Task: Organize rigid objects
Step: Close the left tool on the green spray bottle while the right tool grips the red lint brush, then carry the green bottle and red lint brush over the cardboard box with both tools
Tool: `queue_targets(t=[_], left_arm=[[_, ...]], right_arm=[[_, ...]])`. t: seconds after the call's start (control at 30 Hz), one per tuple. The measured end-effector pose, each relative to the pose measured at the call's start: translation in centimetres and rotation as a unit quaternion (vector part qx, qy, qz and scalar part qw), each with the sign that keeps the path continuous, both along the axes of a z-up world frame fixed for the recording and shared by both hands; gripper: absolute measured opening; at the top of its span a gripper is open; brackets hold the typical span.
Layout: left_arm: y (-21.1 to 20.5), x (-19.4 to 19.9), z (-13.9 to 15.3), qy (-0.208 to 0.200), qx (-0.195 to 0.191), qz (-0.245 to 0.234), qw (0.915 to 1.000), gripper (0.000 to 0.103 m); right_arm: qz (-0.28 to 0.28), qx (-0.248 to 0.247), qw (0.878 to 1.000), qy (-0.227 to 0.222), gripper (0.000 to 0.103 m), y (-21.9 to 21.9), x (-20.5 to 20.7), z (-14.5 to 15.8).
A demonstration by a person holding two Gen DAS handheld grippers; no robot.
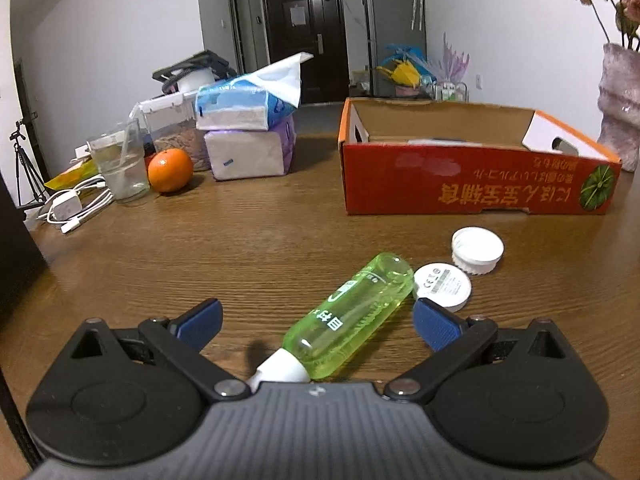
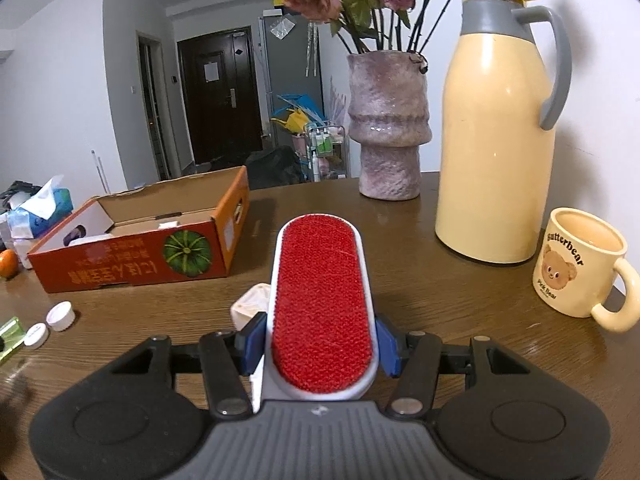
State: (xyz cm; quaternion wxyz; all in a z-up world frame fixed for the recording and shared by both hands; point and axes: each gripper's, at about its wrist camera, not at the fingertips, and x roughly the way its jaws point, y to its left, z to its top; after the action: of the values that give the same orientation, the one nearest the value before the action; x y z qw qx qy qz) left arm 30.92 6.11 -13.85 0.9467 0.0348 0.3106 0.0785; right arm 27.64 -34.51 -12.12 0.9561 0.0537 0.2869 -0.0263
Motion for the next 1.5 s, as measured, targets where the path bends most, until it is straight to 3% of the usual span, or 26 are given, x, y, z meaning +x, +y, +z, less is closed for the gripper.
queue_targets(t=[0.17,0.33,0.47,0.67,1.5], left_arm=[[0.1,0.7,-0.5,-0.002,0.013,-0.007,0.9999,0.102],[0.2,1.3,-0.9,0.018,-0.012,-0.041,0.9989,0.072],[-0.2,1.0,-0.9,0.016,-0.020,-0.058,0.9980,0.063],[-0.3,0.7,-0.7,0.019,-0.041,-0.073,0.9964,0.032],[-1.8,-2.2,2.1,-0.024,-0.059,-0.085,0.9944,0.032]], right_arm=[[0.008,0.003,1.000,0.001,0.055,1.2,0.0,-0.1],[0.014,0.005,1.000,0.003,0.055,2.2,0.1,-0.3],[0.019,0.005,1.000,0.004,0.055,3.1,0.1,-0.4],[0.032,0.004,0.999,0.008,0.055,4.8,0.0,-0.6],[0.071,0.019,0.997,0.001,0.055,9.6,-0.9,-0.3]])
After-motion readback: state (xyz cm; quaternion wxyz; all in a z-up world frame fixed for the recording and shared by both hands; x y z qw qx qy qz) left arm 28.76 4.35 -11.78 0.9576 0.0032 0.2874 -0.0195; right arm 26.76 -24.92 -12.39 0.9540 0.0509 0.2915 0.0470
